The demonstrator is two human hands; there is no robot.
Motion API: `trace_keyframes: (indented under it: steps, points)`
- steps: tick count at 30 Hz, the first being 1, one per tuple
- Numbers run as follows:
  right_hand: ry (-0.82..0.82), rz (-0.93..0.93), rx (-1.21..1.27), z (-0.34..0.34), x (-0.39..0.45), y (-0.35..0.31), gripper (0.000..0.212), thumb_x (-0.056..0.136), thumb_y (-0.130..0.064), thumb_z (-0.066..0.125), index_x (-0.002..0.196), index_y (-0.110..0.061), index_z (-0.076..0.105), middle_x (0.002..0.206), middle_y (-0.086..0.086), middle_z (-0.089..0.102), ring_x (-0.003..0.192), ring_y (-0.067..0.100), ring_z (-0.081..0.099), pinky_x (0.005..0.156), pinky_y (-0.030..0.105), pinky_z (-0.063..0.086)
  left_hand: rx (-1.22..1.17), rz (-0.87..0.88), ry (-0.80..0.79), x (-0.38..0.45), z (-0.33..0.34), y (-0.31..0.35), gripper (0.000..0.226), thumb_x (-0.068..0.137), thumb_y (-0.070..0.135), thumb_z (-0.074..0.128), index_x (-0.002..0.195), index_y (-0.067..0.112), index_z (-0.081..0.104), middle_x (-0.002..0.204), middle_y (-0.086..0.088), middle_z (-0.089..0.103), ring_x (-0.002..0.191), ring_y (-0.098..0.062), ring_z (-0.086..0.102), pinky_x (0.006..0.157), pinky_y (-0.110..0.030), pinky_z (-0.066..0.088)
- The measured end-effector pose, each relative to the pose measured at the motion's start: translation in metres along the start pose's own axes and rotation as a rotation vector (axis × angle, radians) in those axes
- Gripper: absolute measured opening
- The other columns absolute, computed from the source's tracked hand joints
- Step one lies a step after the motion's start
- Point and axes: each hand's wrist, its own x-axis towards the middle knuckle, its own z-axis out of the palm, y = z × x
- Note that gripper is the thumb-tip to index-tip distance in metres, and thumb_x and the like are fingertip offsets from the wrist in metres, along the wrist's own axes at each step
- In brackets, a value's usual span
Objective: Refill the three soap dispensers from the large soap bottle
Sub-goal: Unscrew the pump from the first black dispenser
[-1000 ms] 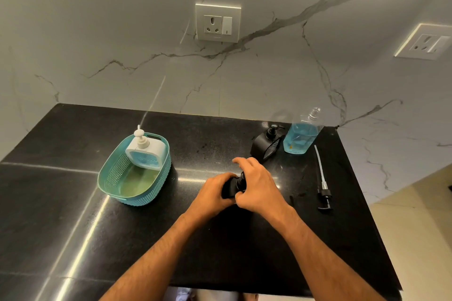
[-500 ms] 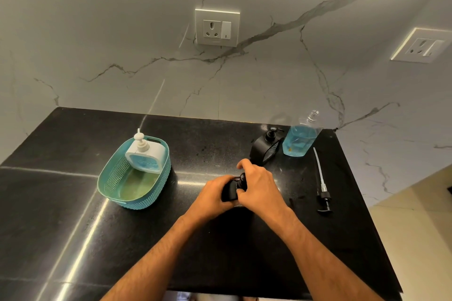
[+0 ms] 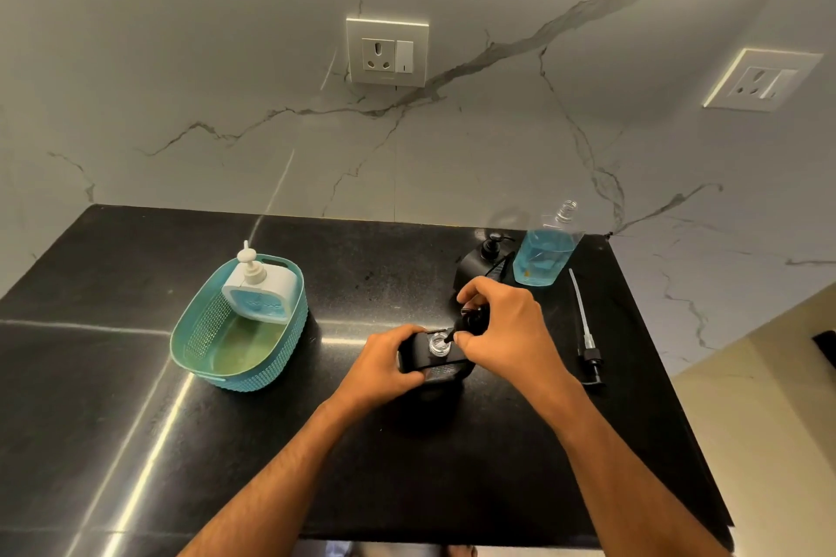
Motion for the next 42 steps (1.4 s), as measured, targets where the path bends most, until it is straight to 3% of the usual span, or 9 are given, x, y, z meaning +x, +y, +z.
trace_keyframes:
  steps: [5, 11, 16, 21, 24, 27, 32, 38, 42]
  points:
    - [0.014, 0.016, -0.004, -0.019, -0.007, 0.004, 0.031, 0.069, -0.023, 0.086, 0.093, -0.034, 0.071, 0.087, -0.017, 0.066, 0.083, -0.004, 0.062, 0.064, 0.003, 0.04, -0.012, -0.009, 0.031, -0.003, 0.004, -0.001, 0.054, 0.073, 0.021, 0.083, 0.124, 0.025, 0.067, 0.112, 0.018, 0.071, 0.107, 0.002, 0.066, 0.097, -0.029, 0.057]
    - [0.097, 0.031, 0.062, -0.038, -0.02, 0.02, 0.024, 0.07, -0.023, 0.088, 0.091, -0.03, 0.077, 0.086, -0.013, 0.069, 0.08, 0.003, 0.066, 0.074, 0.021, 0.056, -0.007, -0.052, 0.092, -0.006, 0.012, 0.003, 0.054, 0.067, 0.025, 0.081, 0.12, 0.024, 0.07, 0.106, 0.018, 0.072, 0.099, 0.002, 0.067, 0.09, -0.025, 0.057]
    - [0.192, 0.081, 0.004, -0.023, -0.029, 0.046, 0.018, 0.073, -0.022, 0.086, 0.089, -0.025, 0.078, 0.084, -0.012, 0.065, 0.074, 0.004, 0.064, 0.069, 0.022, 0.057, -0.014, -0.135, 0.159, -0.01, 0.02, 0.006, 0.05, 0.065, 0.031, 0.084, 0.112, 0.029, 0.066, 0.102, 0.023, 0.067, 0.094, 0.008, 0.063, 0.078, -0.011, 0.049]
    - [0.223, 0.195, -0.068, 0.02, -0.043, 0.077, 0.015, 0.074, -0.02, 0.084, 0.081, -0.021, 0.071, 0.084, -0.008, 0.057, 0.069, 0.002, 0.057, 0.061, 0.006, 0.039, -0.029, -0.2, 0.228, -0.016, 0.031, 0.009, 0.044, 0.063, 0.033, 0.084, 0.1, 0.031, 0.059, 0.092, 0.019, 0.066, 0.083, 0.003, 0.062, 0.069, -0.022, 0.054]
    - [0.202, 0.251, -0.057, 0.045, -0.055, 0.091, 0.019, 0.075, -0.021, 0.084, 0.08, -0.021, 0.066, 0.087, -0.009, 0.054, 0.069, 0.004, 0.056, 0.063, 0.009, 0.042, -0.053, -0.236, 0.249, -0.018, 0.037, 0.012, 0.044, 0.064, 0.034, 0.083, 0.098, 0.034, 0.055, 0.089, 0.018, 0.067, 0.08, 0.003, 0.063, 0.067, -0.024, 0.054]
    - [0.168, 0.285, -0.059, 0.064, -0.061, 0.097, 0.019, 0.076, -0.02, 0.083, 0.082, -0.02, 0.066, 0.09, -0.009, 0.052, 0.074, 0.008, 0.059, 0.068, 0.021, 0.053, -0.051, -0.269, 0.269, -0.021, 0.043, 0.015, 0.047, 0.069, 0.036, 0.082, 0.103, 0.035, 0.049, 0.087, 0.018, 0.067, 0.08, 0.002, 0.065, 0.065, -0.018, 0.049]
    - [0.114, 0.307, -0.087, 0.084, -0.065, 0.104, 0.02, 0.078, -0.022, 0.082, 0.089, -0.021, 0.065, 0.093, -0.011, 0.051, 0.08, 0.007, 0.058, 0.072, 0.022, 0.055, -0.032, -0.26, 0.282, -0.027, 0.052, 0.016, 0.06, 0.078, 0.034, 0.082, 0.124, 0.034, 0.043, 0.102, 0.018, 0.066, 0.093, -0.006, 0.068, 0.079, -0.024, 0.055]
    - [0.074, 0.326, -0.117, 0.093, -0.066, 0.109, 0.024, 0.08, -0.023, 0.08, 0.097, -0.022, 0.064, 0.097, -0.01, 0.051, 0.086, 0.007, 0.057, 0.076, 0.022, 0.056, -0.036, -0.258, 0.293, -0.03, 0.054, 0.016, 0.066, 0.081, 0.03, 0.084, 0.136, 0.031, 0.048, 0.105, 0.021, 0.064, 0.096, 0.004, 0.063, 0.076, 0.002, 0.037]
    - [0.049, 0.331, -0.124, 0.094, -0.064, 0.111, 0.037, 0.081, -0.026, 0.081, 0.111, -0.021, 0.062, 0.104, -0.007, 0.054, 0.097, 0.01, 0.059, 0.083, 0.025, 0.057, -0.042, -0.268, 0.312, -0.029, 0.056, 0.021, 0.066, 0.08, 0.031, 0.084, 0.136, 0.029, 0.051, 0.098, 0.024, 0.063, 0.083, 0.015, 0.059, 0.069, 0.006, 0.039]
